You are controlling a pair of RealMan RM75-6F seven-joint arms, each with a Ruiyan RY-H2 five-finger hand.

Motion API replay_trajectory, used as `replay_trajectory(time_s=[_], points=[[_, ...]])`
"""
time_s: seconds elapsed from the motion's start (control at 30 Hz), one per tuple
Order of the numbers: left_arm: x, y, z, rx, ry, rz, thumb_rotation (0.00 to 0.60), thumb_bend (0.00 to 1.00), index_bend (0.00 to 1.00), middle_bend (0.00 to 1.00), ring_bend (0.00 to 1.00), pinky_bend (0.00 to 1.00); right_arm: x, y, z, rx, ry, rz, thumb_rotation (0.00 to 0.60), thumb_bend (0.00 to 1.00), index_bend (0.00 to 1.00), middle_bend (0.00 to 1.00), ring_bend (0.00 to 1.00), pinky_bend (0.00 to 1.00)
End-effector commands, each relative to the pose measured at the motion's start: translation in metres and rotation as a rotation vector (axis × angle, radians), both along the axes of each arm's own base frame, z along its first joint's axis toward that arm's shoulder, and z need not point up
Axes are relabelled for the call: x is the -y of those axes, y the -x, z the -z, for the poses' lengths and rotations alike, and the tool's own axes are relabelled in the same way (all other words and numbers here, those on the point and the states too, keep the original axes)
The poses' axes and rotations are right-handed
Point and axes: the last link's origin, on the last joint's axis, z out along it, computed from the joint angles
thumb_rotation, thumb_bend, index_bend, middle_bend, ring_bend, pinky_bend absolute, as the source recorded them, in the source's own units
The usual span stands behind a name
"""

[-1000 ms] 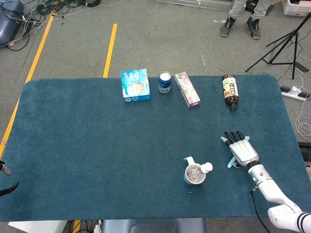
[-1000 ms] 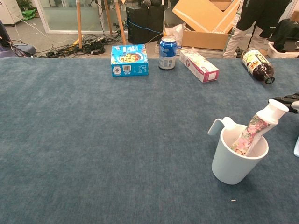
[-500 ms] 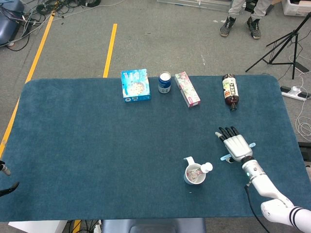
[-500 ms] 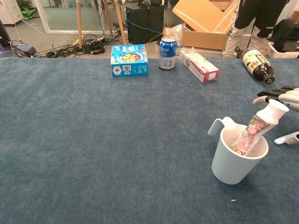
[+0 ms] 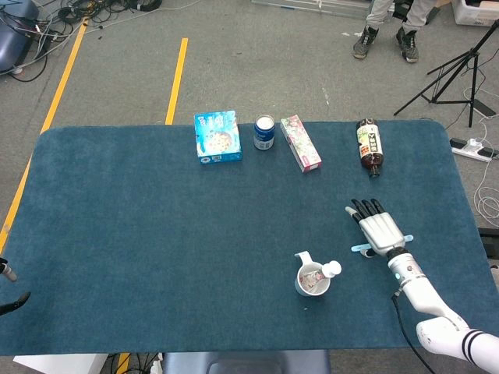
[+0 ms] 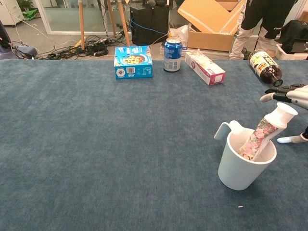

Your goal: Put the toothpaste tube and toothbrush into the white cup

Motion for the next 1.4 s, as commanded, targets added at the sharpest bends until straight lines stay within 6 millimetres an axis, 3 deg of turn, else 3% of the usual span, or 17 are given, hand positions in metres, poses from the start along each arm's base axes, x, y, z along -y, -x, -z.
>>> replay_trajectory(time_s=[0.03, 0.1, 0.2, 0.27, 0.43, 0.53, 0.63, 0.93, 1.4], points=[[0.000, 0.000, 0.000, -0.001, 0.001, 0.000, 0.600, 0.11, 0.54, 0.33, 0.36, 0.41, -0.005, -0.001, -0.006, -0.005, 0.005, -0.012, 0.600, 0.00, 0.13, 0.00, 0.00, 0.15], [0.000, 0.000, 0.000, -0.002, 0.001, 0.000, 0.600, 0.10, 0.54, 0.33, 0.36, 0.41, -0.007, -0.003, -0.010, -0.016, 0.017, -0.024, 0.600, 0.00, 0.14, 0.01, 0.01, 0.22], [0.000, 0.000, 0.000, -0.002, 0.001, -0.002, 0.600, 0.10, 0.54, 0.33, 0.36, 0.41, -0.010, -0.004, -0.014, -0.034, 0.042, -0.046, 0.600, 0.00, 0.19, 0.12, 0.18, 0.42], [0.000, 0.000, 0.001, -0.002, 0.001, -0.002, 0.600, 0.11, 0.54, 0.33, 0.36, 0.41, -0.011, -0.006, -0.016, -0.045, 0.062, -0.059, 0.600, 0.00, 0.21, 0.26, 0.33, 0.54], [0.000, 0.000, 0.001, -0.003, 0.001, -0.002, 0.600, 0.11, 0.54, 0.33, 0.36, 0.41, -0.012, -0.007, -0.017, -0.045, 0.080, -0.056, 0.600, 0.00, 0.28, 0.76, 0.79, 0.83], [0.000, 0.000, 0.001, -0.003, 0.001, -0.003, 0.600, 0.11, 0.54, 0.33, 0.36, 0.41, -0.013, -0.006, -0.015, -0.037, 0.078, -0.043, 0.600, 0.00, 0.34, 0.93, 0.95, 0.97], [0.000, 0.000, 0.001, -0.002, 0.001, -0.003, 0.600, 0.11, 0.54, 0.33, 0.36, 0.41, -0.013, -0.006, -0.012, -0.032, 0.073, -0.028, 0.600, 0.02, 0.40, 0.99, 1.00, 1.00], [0.000, 0.000, 0.000, -0.002, 0.001, -0.003, 0.600, 0.11, 0.54, 0.33, 0.36, 0.41, -0.014, -0.006, -0.004, -0.022, 0.028, 0.018, 0.600, 0.09, 0.50, 1.00, 1.00, 1.00], [0.000, 0.000, 0.000, -0.002, 0.002, -0.004, 0.600, 0.11, 0.54, 0.33, 0.36, 0.41, -0.013, 0.001, 0.000, -0.047, -0.001, 0.065, 0.600, 0.11, 0.53, 1.00, 1.00, 1.00]])
